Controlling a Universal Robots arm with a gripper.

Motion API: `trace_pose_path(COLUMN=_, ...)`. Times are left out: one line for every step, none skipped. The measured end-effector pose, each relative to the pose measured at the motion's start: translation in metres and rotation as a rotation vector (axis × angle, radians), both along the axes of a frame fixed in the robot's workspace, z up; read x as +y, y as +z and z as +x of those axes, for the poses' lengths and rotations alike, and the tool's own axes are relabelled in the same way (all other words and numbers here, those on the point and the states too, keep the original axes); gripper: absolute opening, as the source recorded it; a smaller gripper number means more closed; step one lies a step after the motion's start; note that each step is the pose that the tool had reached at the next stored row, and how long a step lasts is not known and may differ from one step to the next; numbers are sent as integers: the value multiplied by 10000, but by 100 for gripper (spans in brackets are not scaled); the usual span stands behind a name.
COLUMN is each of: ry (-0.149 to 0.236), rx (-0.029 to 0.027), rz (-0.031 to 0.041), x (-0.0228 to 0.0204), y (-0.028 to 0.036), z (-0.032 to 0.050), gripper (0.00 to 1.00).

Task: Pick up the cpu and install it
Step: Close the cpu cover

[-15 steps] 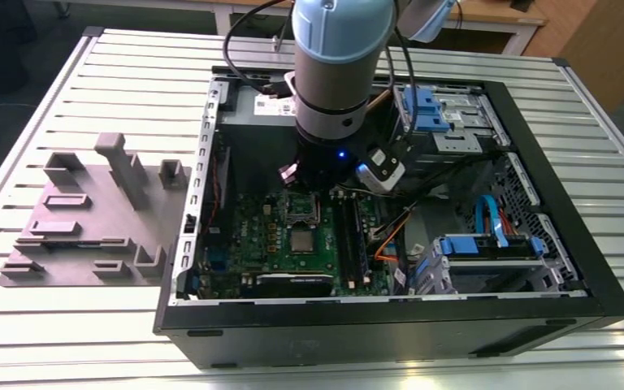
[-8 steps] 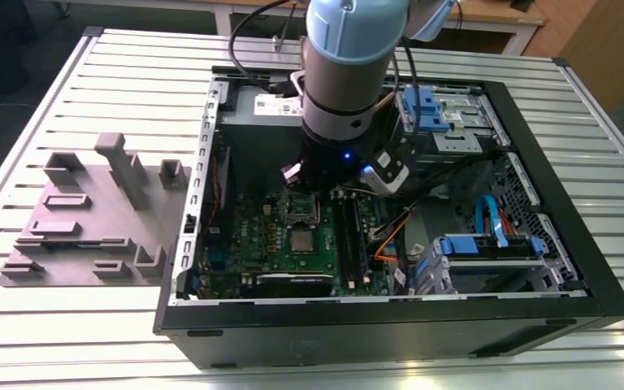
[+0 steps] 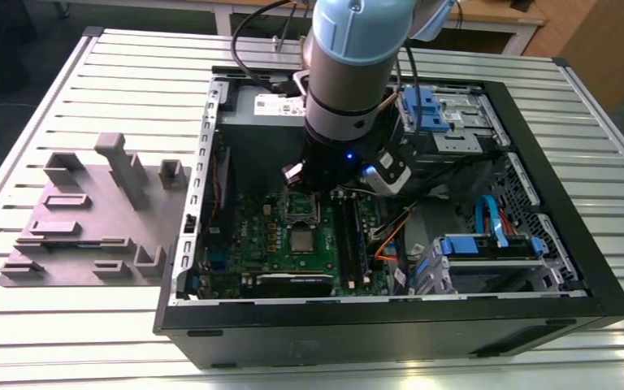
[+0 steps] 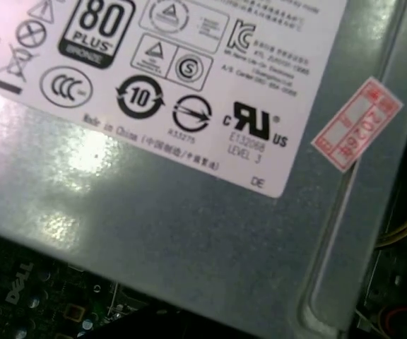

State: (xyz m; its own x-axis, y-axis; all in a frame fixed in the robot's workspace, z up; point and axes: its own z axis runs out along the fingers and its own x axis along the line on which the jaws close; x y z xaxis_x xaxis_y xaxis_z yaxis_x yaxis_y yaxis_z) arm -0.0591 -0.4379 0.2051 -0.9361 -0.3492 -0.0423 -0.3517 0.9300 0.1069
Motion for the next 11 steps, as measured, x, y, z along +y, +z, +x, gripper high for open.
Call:
trace_pose_path(ry=-1, rx=10, rz=-1, x=0, y=1, z=5, gripper=10)
trace_pose_path(ry=-2, rx=23, rz=-4, x=0, y=4, z=9, gripper=10)
trace_pose_path(ry=-2, rx=37, rz=-3, x=0, y=7, z=13, gripper=10)
trace_pose_path(ry=-2, rx=50, rz=-1, x=0, y=11, z=16, gripper=10)
trace_pose_path(ry=-3, rx=66, rz=-2, x=0, y=16, z=18, gripper=10)
trace_pose_path(ry=-3, rx=81, rz=-1, x=0, y=20, z=21, gripper=10)
trace_pose_path(ry=-3, rx=96, rz=-3, x=0, y=24, z=24, gripper=10)
trace_pose_path(ry=-3, rx=112, rz=-2, x=0, y=27, z=27, gripper=10)
trace_pose_path(ry=-2, rx=131, rz=-2, x=0, y=30, z=31, gripper=10)
trace_pose_path(ry=-3, rx=145, rz=0, x=0, y=32, z=34, gripper=10)
trace_pose_path(ry=-3, rx=148, rz=-1, x=-1, y=32, z=36, gripper=10)
